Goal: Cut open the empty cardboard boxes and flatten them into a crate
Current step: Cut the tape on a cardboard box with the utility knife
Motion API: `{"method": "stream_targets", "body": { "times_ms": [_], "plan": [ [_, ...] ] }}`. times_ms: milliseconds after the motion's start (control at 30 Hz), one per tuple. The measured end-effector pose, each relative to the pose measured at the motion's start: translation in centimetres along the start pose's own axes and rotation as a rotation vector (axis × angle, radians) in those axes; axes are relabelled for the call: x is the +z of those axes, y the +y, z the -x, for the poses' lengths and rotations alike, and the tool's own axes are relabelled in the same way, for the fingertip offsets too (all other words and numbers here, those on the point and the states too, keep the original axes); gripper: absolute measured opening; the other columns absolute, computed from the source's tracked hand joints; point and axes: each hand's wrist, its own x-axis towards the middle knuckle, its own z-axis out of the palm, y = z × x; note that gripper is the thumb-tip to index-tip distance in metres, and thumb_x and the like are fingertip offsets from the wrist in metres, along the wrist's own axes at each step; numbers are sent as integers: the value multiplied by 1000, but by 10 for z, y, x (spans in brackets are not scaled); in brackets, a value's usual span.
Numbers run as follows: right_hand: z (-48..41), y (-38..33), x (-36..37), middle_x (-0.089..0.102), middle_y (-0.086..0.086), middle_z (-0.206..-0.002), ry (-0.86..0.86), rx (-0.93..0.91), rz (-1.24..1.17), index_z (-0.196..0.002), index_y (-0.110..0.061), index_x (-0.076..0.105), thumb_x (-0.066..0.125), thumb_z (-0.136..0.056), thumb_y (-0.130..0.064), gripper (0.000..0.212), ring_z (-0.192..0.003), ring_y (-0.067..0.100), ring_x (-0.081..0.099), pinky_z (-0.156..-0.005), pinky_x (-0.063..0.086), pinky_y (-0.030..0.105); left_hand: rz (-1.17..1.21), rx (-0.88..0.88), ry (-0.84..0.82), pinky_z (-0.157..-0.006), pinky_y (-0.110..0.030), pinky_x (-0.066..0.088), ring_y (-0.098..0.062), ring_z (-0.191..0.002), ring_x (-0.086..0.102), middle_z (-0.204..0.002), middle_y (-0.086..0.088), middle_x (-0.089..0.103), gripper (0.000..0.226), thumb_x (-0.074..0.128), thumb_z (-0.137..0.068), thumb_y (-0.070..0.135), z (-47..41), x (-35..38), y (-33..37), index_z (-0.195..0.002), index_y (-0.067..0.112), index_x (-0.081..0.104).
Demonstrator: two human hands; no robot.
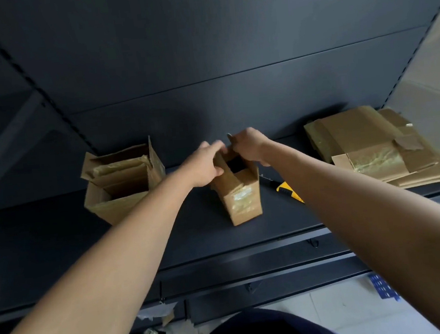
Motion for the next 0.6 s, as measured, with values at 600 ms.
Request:
{"method": "stream_targets", "body": {
  "times_ms": [600],
  "plan": [
    [-13, 153, -7, 44, 18, -133, -6, 265, 664, -132, -4, 43, 55, -91, -20, 46, -124, 37, 40, -97, 38, 45, -31, -134, 39, -86, -38, 38, -25, -100, 47, -88, 8, 57, 8, 67, -83, 39, -6, 11, -2, -84, 33, 62]
  ]
}}
